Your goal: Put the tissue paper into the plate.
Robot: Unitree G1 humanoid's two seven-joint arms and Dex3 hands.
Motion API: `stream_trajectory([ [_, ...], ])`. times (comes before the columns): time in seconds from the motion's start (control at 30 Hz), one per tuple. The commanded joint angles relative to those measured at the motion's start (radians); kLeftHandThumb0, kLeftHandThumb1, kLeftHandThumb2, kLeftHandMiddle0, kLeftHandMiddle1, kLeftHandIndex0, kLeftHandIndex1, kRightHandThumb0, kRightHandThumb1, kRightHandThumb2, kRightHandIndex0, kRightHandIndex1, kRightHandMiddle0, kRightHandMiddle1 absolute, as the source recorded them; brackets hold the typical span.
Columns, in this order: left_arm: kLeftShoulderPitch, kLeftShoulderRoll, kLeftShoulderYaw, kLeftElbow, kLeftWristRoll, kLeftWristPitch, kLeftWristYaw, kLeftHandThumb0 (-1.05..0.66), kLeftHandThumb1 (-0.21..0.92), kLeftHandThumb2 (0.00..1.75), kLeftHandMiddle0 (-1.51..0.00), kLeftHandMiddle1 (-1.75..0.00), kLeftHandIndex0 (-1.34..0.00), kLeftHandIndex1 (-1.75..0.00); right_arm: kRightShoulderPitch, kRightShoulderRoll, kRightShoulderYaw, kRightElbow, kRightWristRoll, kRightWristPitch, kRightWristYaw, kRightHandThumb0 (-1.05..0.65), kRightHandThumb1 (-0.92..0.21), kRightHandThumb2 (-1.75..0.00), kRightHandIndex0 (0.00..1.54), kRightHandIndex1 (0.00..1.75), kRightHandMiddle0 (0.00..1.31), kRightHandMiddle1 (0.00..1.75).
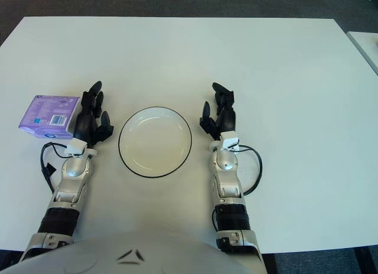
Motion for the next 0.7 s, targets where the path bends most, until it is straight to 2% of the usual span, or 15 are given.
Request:
stream_trajectory([
  [0.0,0.063,-0.008,-0.005,0.051,0.001,0.039,-0.006,-0.75,0.92,0.88,-0.24,-0.01,0.00,-0.49,0.073,0.005,-0.005,0.055,0.006,0.061,0.003,-0.56,-0.92,-0.72,0.26,0.44,0.00,0.84],
  [0.67,0.059,-0.004,0.001,0.060,-0.002,0.025,-0.008,-0.76,0.92,0.88,-0.24,-0.01,0.00,-0.48,0.072,0.005,-0.004,0.061,0.004,0.057,0.002,-0.57,-0.92,-0.72,0.25,0.44,0.00,0.86],
])
